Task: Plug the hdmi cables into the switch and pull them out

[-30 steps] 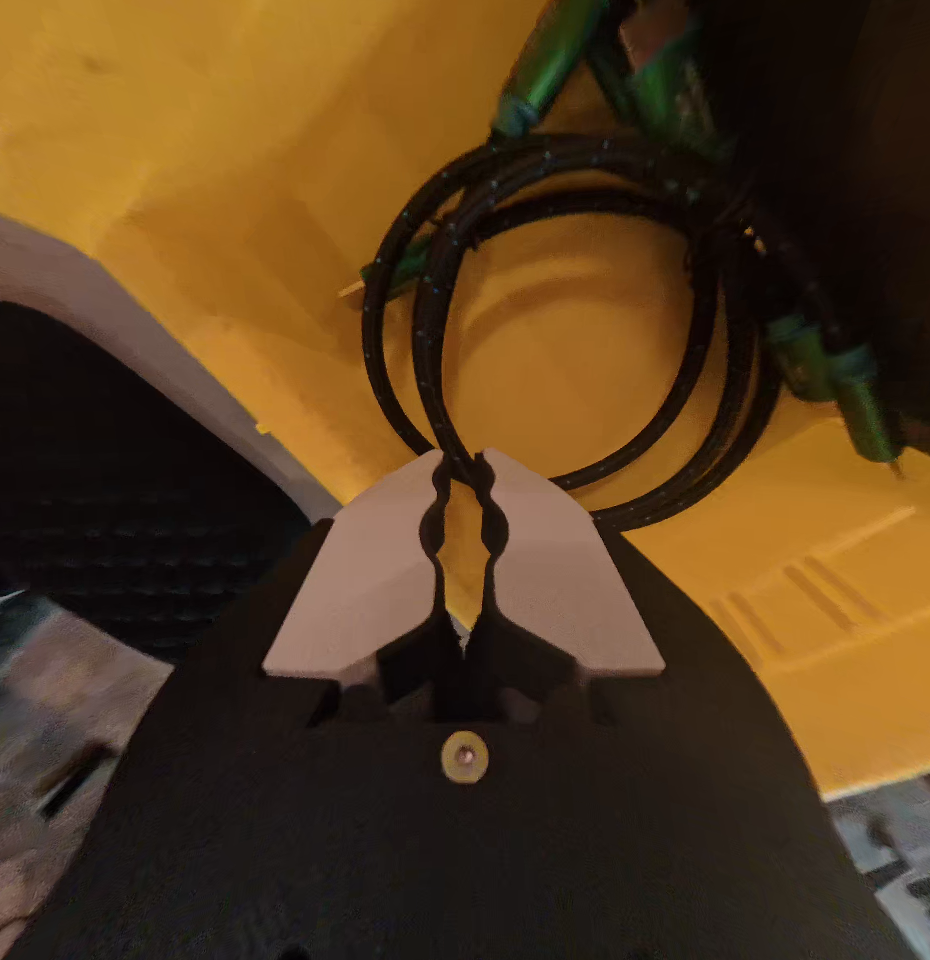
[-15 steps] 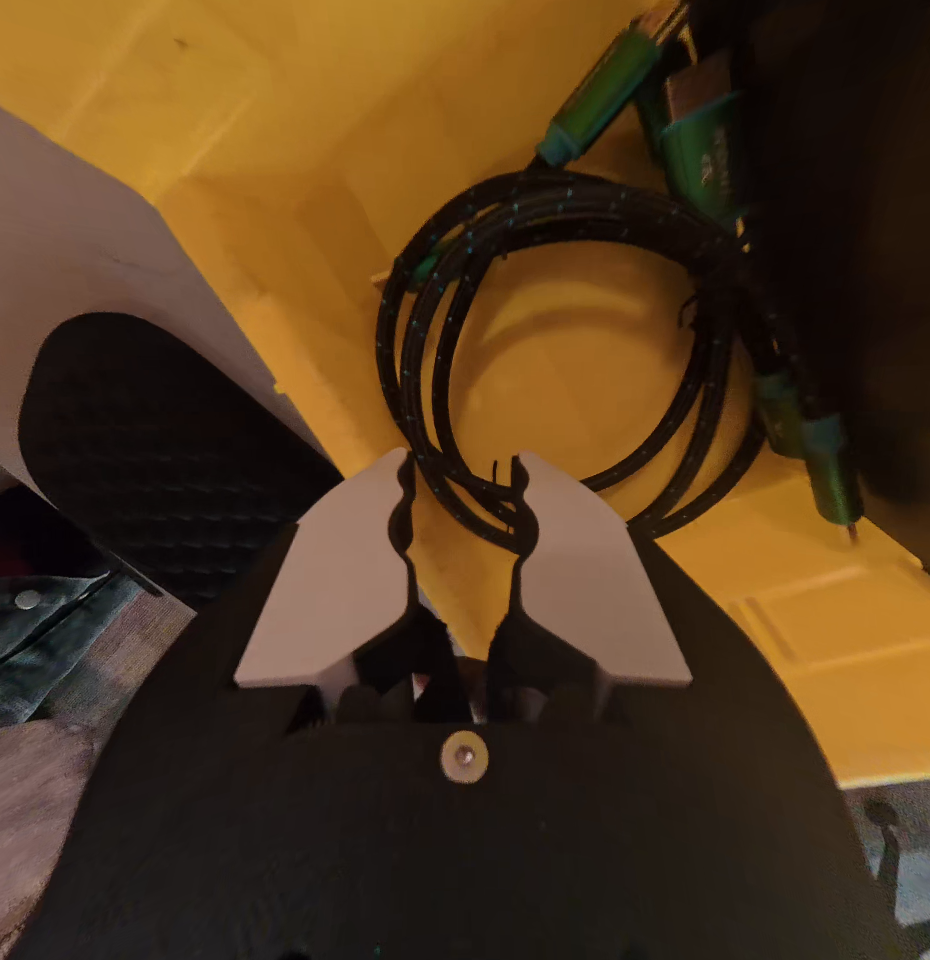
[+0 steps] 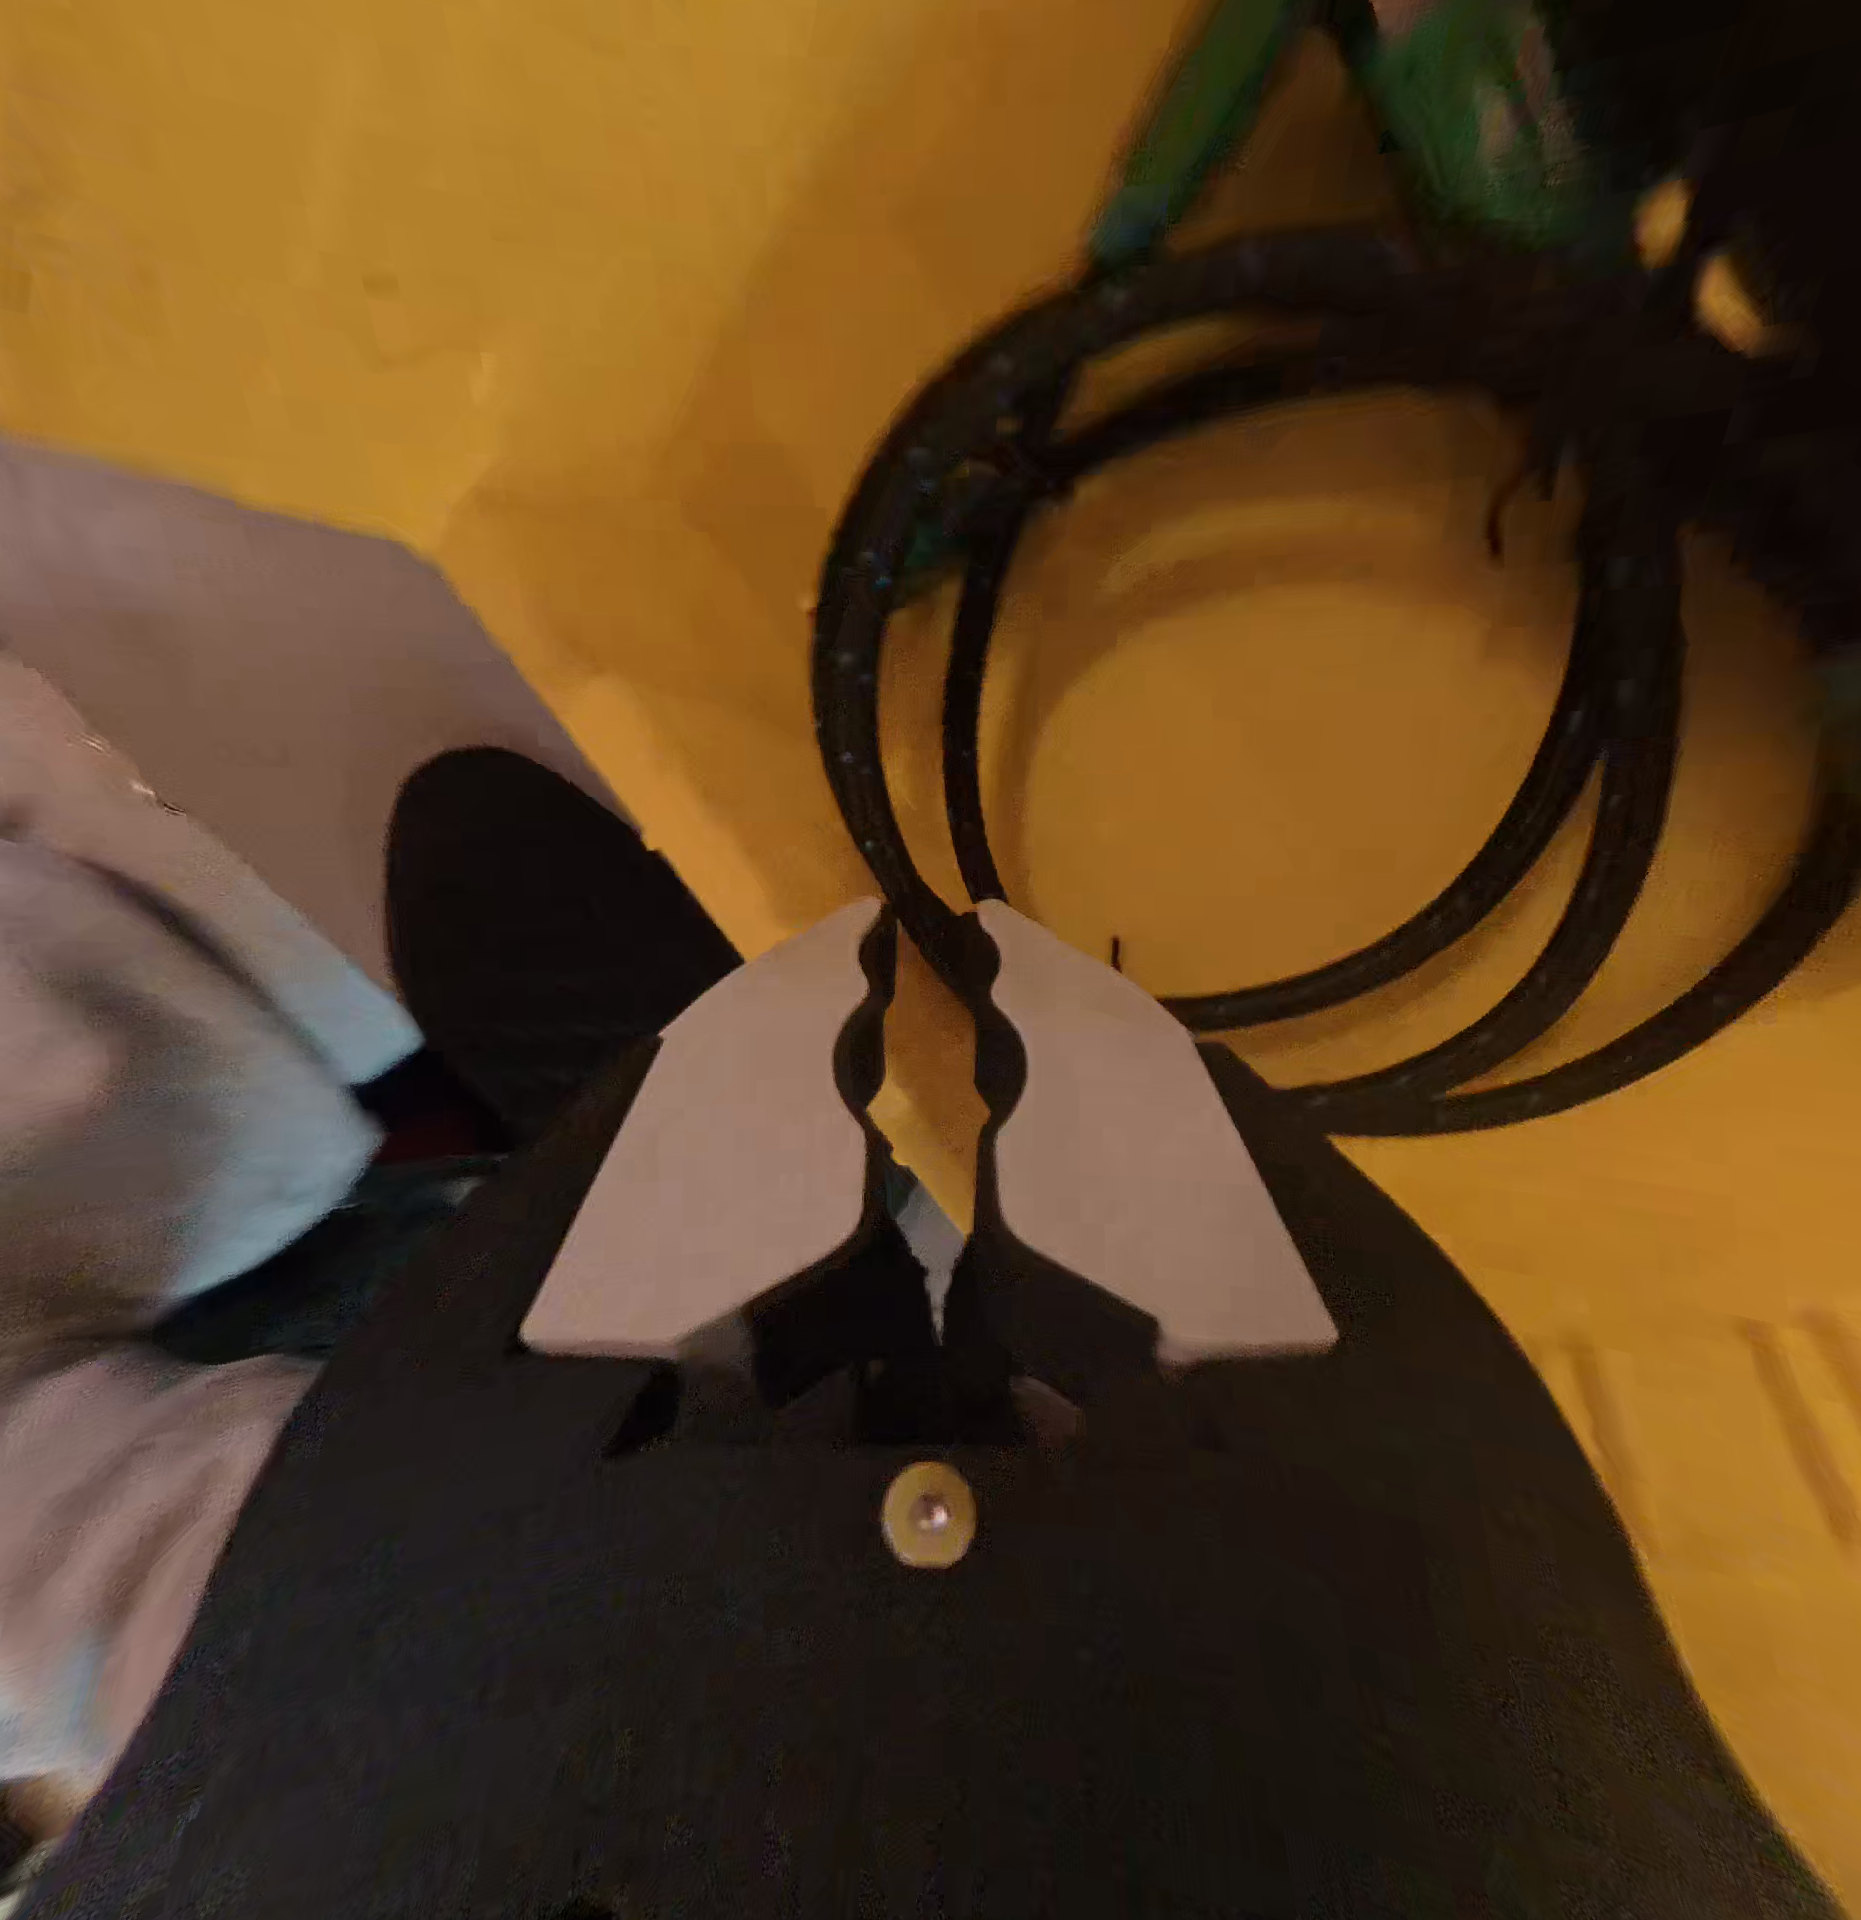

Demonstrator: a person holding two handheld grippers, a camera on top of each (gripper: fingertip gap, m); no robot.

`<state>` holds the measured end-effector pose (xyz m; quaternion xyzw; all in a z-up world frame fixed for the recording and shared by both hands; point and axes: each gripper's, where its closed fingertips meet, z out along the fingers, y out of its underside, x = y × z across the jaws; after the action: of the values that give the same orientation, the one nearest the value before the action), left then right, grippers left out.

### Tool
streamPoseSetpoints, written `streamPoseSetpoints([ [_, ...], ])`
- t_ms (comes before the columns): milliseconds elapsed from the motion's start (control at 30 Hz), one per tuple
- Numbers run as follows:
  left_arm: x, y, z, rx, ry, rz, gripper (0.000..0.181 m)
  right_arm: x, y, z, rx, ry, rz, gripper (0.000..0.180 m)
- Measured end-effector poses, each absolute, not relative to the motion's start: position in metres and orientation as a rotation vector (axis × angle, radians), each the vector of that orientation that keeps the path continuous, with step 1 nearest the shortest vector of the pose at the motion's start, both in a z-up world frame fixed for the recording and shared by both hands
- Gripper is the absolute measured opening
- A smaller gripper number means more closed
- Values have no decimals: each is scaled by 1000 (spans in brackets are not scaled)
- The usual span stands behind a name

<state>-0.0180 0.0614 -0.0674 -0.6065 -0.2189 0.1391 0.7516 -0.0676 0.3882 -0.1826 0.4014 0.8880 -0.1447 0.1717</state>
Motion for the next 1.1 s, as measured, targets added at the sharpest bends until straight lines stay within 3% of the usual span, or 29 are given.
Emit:
streamPoseSetpoints([
  [133, -17, 62, -67, -1328, -473, 299, 98, -66, 400, -200, 1299, 2346, -127, 21],
  [200, -16, 63, -68, -1329, -473, 290, 98, -69, 406, -201, 1324, 2390, 5, 35],
  [533, -14, 65, -70, -1356, -458, 299, 98, -75, 424, -171, 1172, 2757, 553, 44],
  [767, -15, 64, -68, -1347, -461, 307, 97, -82, 387, -180, 1108, 2776, 10, 47],
  [1100, -15, 66, -71, -1363, -463, 303, 97, -99, 351, -197, 1526, 2339, -673, 38],
])
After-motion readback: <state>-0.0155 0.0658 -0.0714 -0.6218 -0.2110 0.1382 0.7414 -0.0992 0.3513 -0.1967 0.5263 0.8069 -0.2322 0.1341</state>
